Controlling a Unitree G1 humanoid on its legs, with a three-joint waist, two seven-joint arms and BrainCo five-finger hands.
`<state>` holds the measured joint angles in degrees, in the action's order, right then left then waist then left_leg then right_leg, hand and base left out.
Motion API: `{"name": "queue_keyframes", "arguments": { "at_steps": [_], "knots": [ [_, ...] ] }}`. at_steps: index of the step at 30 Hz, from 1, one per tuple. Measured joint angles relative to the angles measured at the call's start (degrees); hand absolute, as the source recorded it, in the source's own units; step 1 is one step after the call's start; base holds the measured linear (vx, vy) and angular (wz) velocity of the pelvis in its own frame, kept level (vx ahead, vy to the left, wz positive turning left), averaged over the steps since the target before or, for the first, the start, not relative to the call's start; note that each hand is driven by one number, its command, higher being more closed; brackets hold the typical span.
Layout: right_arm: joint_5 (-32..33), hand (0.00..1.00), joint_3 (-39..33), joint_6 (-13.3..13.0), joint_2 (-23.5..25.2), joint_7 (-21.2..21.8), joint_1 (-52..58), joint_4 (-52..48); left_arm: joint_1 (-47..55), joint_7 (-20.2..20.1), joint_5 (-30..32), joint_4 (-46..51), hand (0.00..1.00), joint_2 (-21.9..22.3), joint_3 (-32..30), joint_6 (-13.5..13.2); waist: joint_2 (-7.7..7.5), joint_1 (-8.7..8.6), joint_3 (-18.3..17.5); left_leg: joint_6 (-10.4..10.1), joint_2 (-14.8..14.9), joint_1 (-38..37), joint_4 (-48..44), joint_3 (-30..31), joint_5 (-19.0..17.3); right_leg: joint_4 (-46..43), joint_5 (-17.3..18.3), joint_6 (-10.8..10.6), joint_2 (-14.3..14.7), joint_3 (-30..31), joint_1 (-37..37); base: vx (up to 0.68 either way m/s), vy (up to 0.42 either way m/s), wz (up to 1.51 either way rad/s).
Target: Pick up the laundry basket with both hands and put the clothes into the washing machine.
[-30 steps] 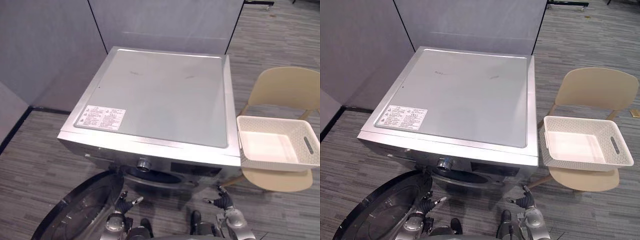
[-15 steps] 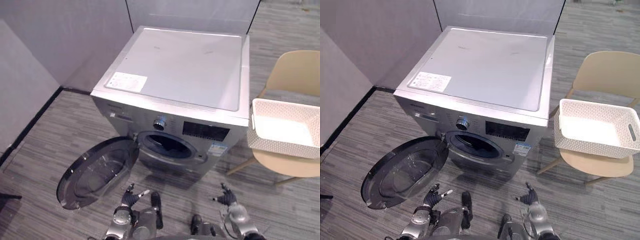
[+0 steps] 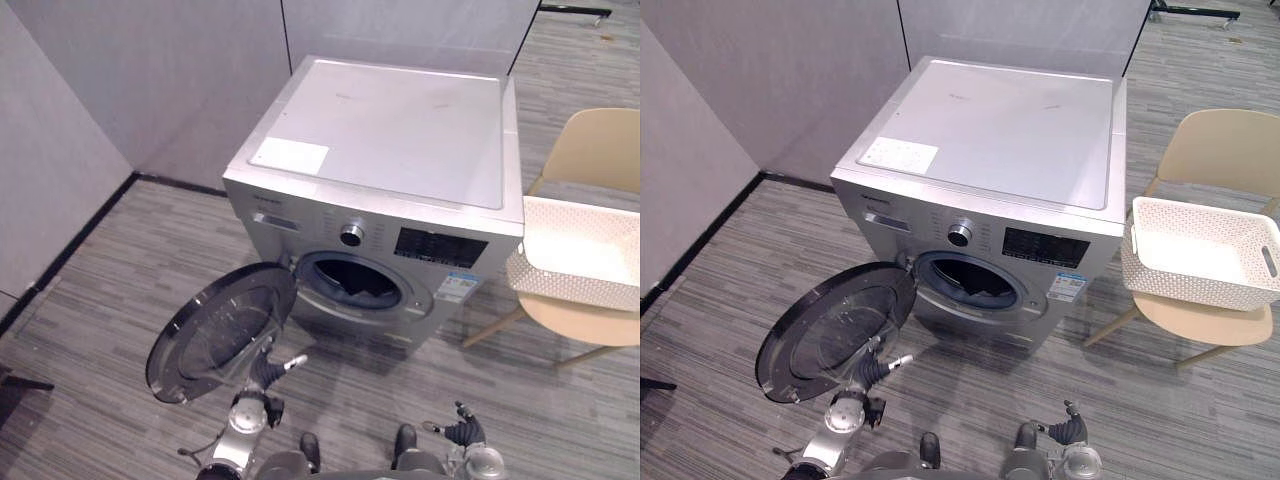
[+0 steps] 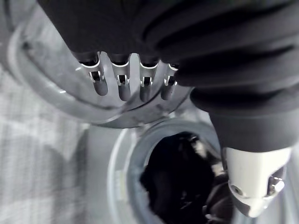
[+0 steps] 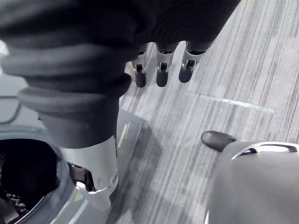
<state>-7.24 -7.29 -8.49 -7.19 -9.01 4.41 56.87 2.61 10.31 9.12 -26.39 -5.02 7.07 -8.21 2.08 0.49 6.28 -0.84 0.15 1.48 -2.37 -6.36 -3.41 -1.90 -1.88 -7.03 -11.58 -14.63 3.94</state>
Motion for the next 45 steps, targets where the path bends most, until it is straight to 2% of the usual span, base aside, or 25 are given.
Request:
{"name": "queue_keyframes", "arguments": {
  "at_steps": [4, 6, 10, 12, 15, 17, 20, 22, 24, 27, 30, 32, 35, 38, 41, 43, 44, 45],
  "knots": [
    [0.00, 0.00, -0.01, 0.00, 0.00, 0.00, 0.02, -0.01, 0.16, 0.48, 0.02, 12.27, 0.00, -0.56, -1.83, -2.02, -0.12, -0.67, -0.17, 0.66, -0.59, -0.87, 0.93, 0.73, 0.57, 2.34, -1.01, -0.27, -0.18, -1.24, -1.94, 0.07, 0.032, 0.12],
    [-0.01, 0.00, -0.03, 0.00, -0.02, 0.09, 0.01, -0.22, -0.08, 2.01, 0.06, 16.59, 0.00, -1.58, -7.01, -2.37, -0.26, -1.29, -0.35, 0.67, -0.60, -2.14, 1.73, 0.92, 0.57, 3.53, -1.20, -0.23, 0.09, -1.52, -3.38, 0.09, -0.003, 0.03],
    [-0.04, 0.00, -0.18, 0.00, -0.16, 0.50, 0.46, -0.33, -4.38, 6.97, 0.08, 17.56, 0.00, -6.31, -16.55, -2.25, -0.72, -1.40, -0.79, 0.65, -0.42, -2.35, 2.09, 1.26, 0.56, 5.18, -1.60, 0.20, 0.89, -2.31, -4.35, 0.05, -0.015, 0.01],
    [-0.05, 0.00, -0.20, 0.01, -0.39, 0.63, 0.71, -0.34, -5.63, 8.25, 0.15, 17.14, 0.00, -8.07, -18.79, -2.14, -0.93, -1.36, -0.92, 0.64, -0.30, -2.38, 2.09, 1.42, 0.55, 5.89, -1.81, 0.39, 1.12, -2.37, -4.84, 0.01, -0.012, 0.03],
    [-0.02, 0.00, -0.20, 0.00, -1.25, 1.65, 0.55, -0.78, -7.78, 9.94, 1.14, 12.92, 0.00, -11.59, -21.44, -0.88, -1.15, -1.27, -0.95, 0.62, -0.10, -2.34, 2.25, 1.18, 0.54, 7.40, -2.79, 0.83, 1.55, -2.23, -5.16, -0.01, -0.024, -0.06],
    [-0.01, 0.00, -0.15, -0.02, -1.80, 1.93, 0.47, -1.85, -9.19, 9.97, 2.77, 6.81, 0.00, -14.55, -22.63, 0.79, -1.44, -1.32, -0.87, 0.61, -0.06, -2.21, 2.33, 0.63, 0.53, 7.55, -3.04, 0.77, 1.61, -1.77, -4.71, -0.05, -0.018, -0.16],
    [-0.01, 0.00, -0.12, -0.11, -2.42, 2.37, 0.40, -2.16, -12.81, 9.85, 2.95, -3.63, 0.00, -19.19, -23.23, 2.32, -2.72, -1.24, -0.24, 0.59, 0.07, -1.07, 2.31, -0.20, 0.53, 7.58, -3.79, 0.90, 1.79, -0.63, -2.93, -0.09, -0.013, -0.20],
    [-0.01, 0.00, 0.08, -0.11, -2.45, 2.90, 0.05, -2.14, -16.51, 9.65, 2.93, -11.52, 0.00, -23.67, -23.20, 3.05, -4.61, -1.18, 0.92, 0.30, 0.21, 1.29, 2.04, -1.22, 0.78, 7.59, -4.57, 0.99, 1.91, 0.71, -0.09, -0.12, -0.014, -0.23],
    [-0.01, 0.00, 0.13, -0.15, -2.46, 2.91, -0.22, -2.16, -19.07, 9.36, 2.94, -17.06, 0.00, -26.12, -22.97, 3.40, -5.88, -1.25, 1.73, 0.21, 0.72, 3.43, 1.42, -2.06, 0.87, 7.59, -5.39, 1.43, 2.12, 1.67, 2.19, -0.07, -0.023, -0.25],
    [0.14, 0.00, 0.45, -0.19, -2.30, 2.91, -0.23, -2.16, -23.56, 7.44, 2.85, -25.41, 0.00, -28.79, -22.91, 3.97, -7.83, -1.34, 3.05, -0.01, 1.01, 5.84, 0.25, -3.12, 1.05, 7.58, -6.02, 1.91, 2.75, 2.70, 4.73, -0.03, -0.015, -0.20],
    [2.00, 0.00, 1.01, -0.29, -2.33, 2.92, -0.39, -2.76, -26.19, 6.59, 2.69, -28.37, 0.00, -30.02, -23.07, 4.03, -8.72, -0.97, 4.33, -0.16, 1.98, 7.25, -0.24, -4.51, 0.95, 7.57, -6.83, 2.63, 3.69, 4.12, 6.70, 0.00, -0.037, -0.26],
    [2.70, 0.00, 1.72, -0.68, -2.31, 3.00, -0.58, -3.63, -26.77, 5.77, 2.71, -28.97, 0.00, -30.55, -23.21, 4.05, -8.64, -0.95, 4.94, -0.45, 2.39, 8.23, -0.88, -5.07, 0.71, 7.56, -7.28, 3.22, 4.08, 4.69, 7.75, -0.01, -0.038, -0.23],
    [3.82, 0.00, 2.92, -1.38, -2.03, 3.13, -0.65, -3.82, -26.86, 4.58, 2.70, -29.82, 0.00, -30.18, -23.62, 4.22, -8.66, -0.41, 5.50, -0.86, 3.07, 9.07, -2.32, -5.64, 0.03, 7.56, -7.56, 3.55, 4.64, 5.33, 8.35, -0.01, -0.027, -0.15],
    [3.89, 0.00, 2.87, -1.38, -2.13, 3.13, -0.84, -3.74, -25.96, 4.56, 2.65, -29.56, 0.00, -27.09, -24.78, 3.47, -8.01, 0.57, 6.07, -0.91, 3.17, 9.14, -3.05, -5.52, -0.29, 7.56, -7.51, 3.56, 4.63, 5.28, 7.99, -0.02, -0.008, 0.02],
    [3.74, 0.00, 2.85, -1.27, -2.14, 3.17, -1.58, -3.66, -23.17, 4.64, -0.53, -26.28, 0.00, -21.41, -26.44, 1.99, -6.78, 0.67, 6.29, -0.80, 2.89, 8.90, -3.61, -4.79, -0.37, 7.56, -7.17, 3.49, 4.31, 5.16, 7.07, -0.04, 0.012, 0.13],
    [2.96, 0.00, 2.77, -1.09, -2.32, 3.12, -1.67, -3.60, -19.37, 4.81, -5.20, -22.61, 0.00, -15.52, -25.52, 0.78, -4.97, 0.86, 5.97, -0.78, 2.57, 7.69, -3.54, -3.75, -0.35, 7.56, -6.63, 2.98, 3.98, 4.20, 5.33, -0.02, 0.014, 0.24],
    [2.49, 0.00, 2.72, -1.07, -2.41, 3.10, -1.51, -3.59, -18.33, 4.79, -6.10, -21.76, 0.00, -13.95, -24.57, 0.61, -4.36, 0.76, 5.60, -0.77, 2.40, 7.63, -3.53, -3.12, -0.33, 7.56, -6.38, 2.71, 3.80, 3.66, 4.94, -0.01, 0.014, 0.45],
    [1.78, 0.00, 2.71, -1.01, -2.88, 3.04, -1.40, -3.57, -16.07, 4.76, -7.33, -19.64, 0.00, -10.57, -21.64, 0.43, -3.11, 0.61, 4.93, -0.71, 2.03, 7.51, -3.46, -1.86, -0.28, 7.56, -6.14, 2.51, 3.47, 2.46, 4.15, 0.00, 0.021, 0.42]
  ]
}}
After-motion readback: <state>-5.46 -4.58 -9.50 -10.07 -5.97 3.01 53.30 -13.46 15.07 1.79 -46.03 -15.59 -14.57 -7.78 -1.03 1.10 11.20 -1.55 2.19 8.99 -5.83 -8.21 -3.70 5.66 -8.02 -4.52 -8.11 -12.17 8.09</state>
